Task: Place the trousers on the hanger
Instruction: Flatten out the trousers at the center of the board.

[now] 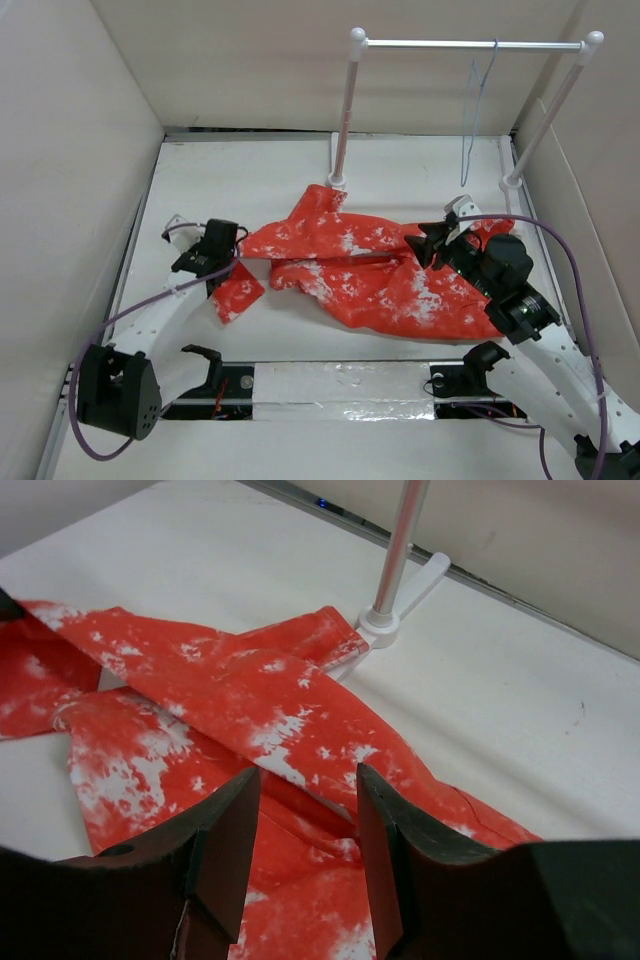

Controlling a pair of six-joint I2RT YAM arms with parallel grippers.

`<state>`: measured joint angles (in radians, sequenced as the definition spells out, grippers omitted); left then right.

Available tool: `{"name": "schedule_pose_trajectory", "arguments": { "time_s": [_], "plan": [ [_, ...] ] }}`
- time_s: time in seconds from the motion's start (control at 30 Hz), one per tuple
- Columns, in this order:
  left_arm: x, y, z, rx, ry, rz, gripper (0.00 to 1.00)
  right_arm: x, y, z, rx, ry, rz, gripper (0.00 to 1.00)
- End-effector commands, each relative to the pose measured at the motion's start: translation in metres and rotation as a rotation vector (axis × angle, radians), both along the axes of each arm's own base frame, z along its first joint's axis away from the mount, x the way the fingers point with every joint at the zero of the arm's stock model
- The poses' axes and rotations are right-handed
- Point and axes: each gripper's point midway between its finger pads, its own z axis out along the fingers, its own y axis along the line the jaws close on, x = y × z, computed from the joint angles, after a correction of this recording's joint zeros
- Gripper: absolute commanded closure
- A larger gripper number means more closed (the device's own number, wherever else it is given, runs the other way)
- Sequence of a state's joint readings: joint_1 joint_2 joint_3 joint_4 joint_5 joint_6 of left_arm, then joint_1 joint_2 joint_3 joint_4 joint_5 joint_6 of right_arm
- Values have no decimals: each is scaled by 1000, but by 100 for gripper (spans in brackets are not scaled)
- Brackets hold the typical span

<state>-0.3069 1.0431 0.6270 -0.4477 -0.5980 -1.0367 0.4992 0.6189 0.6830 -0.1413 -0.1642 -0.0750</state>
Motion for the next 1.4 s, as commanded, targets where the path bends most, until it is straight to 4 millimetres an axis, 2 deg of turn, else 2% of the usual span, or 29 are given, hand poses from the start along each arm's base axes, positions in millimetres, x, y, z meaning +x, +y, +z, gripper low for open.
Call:
{"name": "schedule_pose_trajectory", "arguments": {
  "time_s": [0.0, 0.03, 0.07, 0.1, 0.13, 0.17, 0.2, 0.23, 0.27, 0.3, 0.33, 0.37, 0.4, 0.43, 0.47, 0.53, 0.57, 0.6, 0.63, 0.67, 0.73, 0.77, 0.8, 0.9, 1.07, 1.1, 1.2, 1.27, 1.37],
  "plan": [
    [65, 1, 52, 49, -170, -48, 100, 2, 4, 14, 28, -54, 10, 51],
    [74, 0, 56, 73, -163, -65, 100, 2, 4, 13, 25, -52, 9, 51],
    [95, -5, 82, 71, -211, -74, 100, 3, 4, 11, 23, -48, 7, 51],
    [108, -9, 75, 86, -168, -90, 100, 3, 4, 9, 21, -44, 6, 50],
    [121, -13, 84, 112, -163, -131, 100, 3, 5, 7, 19, -39, 7, 50],
    [145, -20, 115, 117, -222, -157, 100, 4, 5, 5, 18, -35, 2, 47],
    [160, -19, 104, 154, -178, -147, 100, 5, 5, 1, 13, -27, -2, 46],
    [169, -20, 109, 185, -167, -136, 100, 8, 5, -4, 6, -11, -10, 46],
    [191, -20, 139, 231, -216, -147, 100, 9, 5, -7, 1, -3, -11, 43],
    [206, -16, 123, 294, -155, -134, 100, 9, 8, -10, -4, 6, -1, 43],
    [213, -23, 128, 326, -144, -126, 100, 10, 9, -15, -14, 20, -1, 43],
    [229, -19, 162, 354, -200, -73, 100, 11, 9, -17, -18, 24, -2, 53],
    [240, -27, 148, 375, -160, -88, 100, 9, 11, -19, -26, 29, 4, 63],
    [243, -27, 151, 385, -150, -82, 100, 10, 9, -22, -36, 36, -16, 74],
    [248, -35, 156, 373, -167, -91, 100, 12, 5, -28, -48, 52, -44, 93],
    [249, -38, 160, 352, -200, -95, 100, 19, -6, -35, -65, 64, -123, 100],
    [243, -36, 145, 359, -180, -100, 100, 22, -10, -39, -68, 77, -155, 100],
    [241, -35, 160, 350, -239, -93, 100, 24, -12, -41, -70, 83, -174, 100],
    [235, -32, 161, 354, -243, -92, 100, 26, -13, -43, -69, 85, -186, 100],
    [228, -30, 155, 358, -229, -95, 100, 27, -12, -45, -71, 93, -184, 94],
    [216, -22, 177, 342, -275, -87, 100, 29, -8, -50, -83, 111, -172, 83],
    [210, -21, 177, 346, -275, -93, 100, 28, -6, -52, -84, 121, -160, 71],
    [202, -19, 197, 337, -318, -99, 100, 29, -5, -57, -90, 134, -159, 64],
    [188, -18, 224, 326, -383, -119, 100, 30, -2, -62, -79, 139, -153, 52],
    [158, -39, 243, 250, -438, -221, 100, 28, -3, -60, -65, 126, -158, 50],
    [148, -46, 256, 211, -484, -259, 100, 29, -4, -59, -58, 124, -168, 50],
    [135, -50, 265, 183, -522, -299, 100, 31, -9, -55, -52, 112, -197, 46],
    [137, -40, 272, 199, -531, -279, 100, 33, -8, -53, -57, 111, -201, 46],
    [155, -32, 265, 208, -490, -280, 100, 34, -5, -54, -65, 120, -184, 46]
  ]
}}
